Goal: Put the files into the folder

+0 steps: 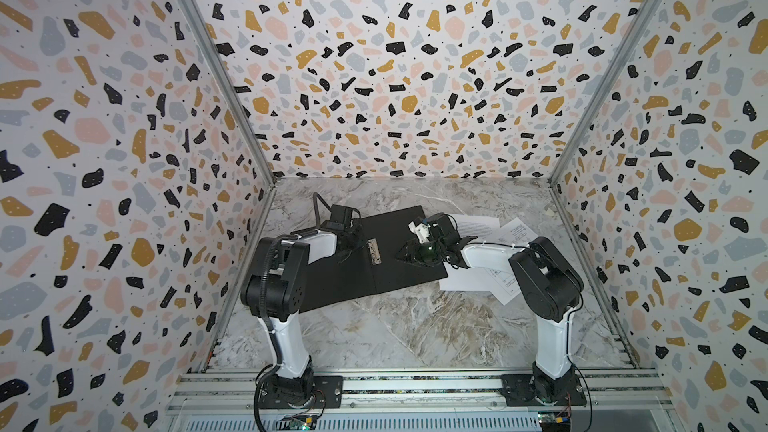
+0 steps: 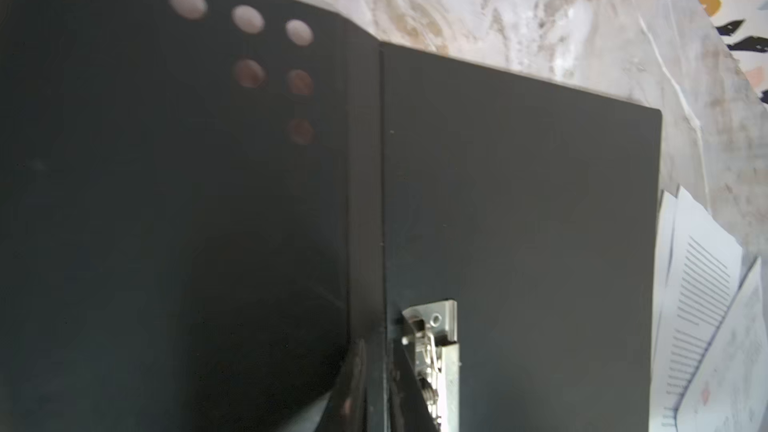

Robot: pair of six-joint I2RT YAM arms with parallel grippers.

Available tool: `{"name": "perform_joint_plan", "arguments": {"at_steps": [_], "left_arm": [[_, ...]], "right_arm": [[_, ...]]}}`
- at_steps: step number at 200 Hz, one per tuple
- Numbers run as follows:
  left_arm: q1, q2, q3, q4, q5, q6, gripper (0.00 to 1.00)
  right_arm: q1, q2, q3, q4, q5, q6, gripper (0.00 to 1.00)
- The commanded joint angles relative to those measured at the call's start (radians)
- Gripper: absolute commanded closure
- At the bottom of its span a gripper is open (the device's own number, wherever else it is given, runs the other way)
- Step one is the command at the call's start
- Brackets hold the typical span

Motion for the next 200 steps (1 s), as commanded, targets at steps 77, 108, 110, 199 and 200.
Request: {"name": "perform_joint_plan", "arguments": {"at_steps": [77, 108, 110, 199, 200], "left_arm": [[-0.008, 0.037, 0.025, 0.071, 0.092, 0.010, 0.89], [-0.009, 0.042, 0.019, 0.083, 0.103, 0.002, 0.89], [-0.009, 0.042, 0.017, 0.086, 0.105, 0.001, 0.90], [-0.010, 0.033, 0.007, 0.107, 0.120, -0.013, 0.90], [-0.011, 0.033, 0.006, 0.106, 0.120, -0.011, 0.90]], "right_arm": [[0.020, 0.065, 0.075, -0.014, -0.054, 0.024, 0.57], [0.024, 0.080, 0.089, -0.014, -0.061, 0.030, 0.57], [0.023, 0.081, 0.089, -0.014, -0.062, 0.030, 0.57], [0.026, 0.095, 0.097, -0.015, -0.059, 0.035, 0.57], [0.026, 0.096, 0.097, -0.015, -0.059, 0.035, 0.57]]}}
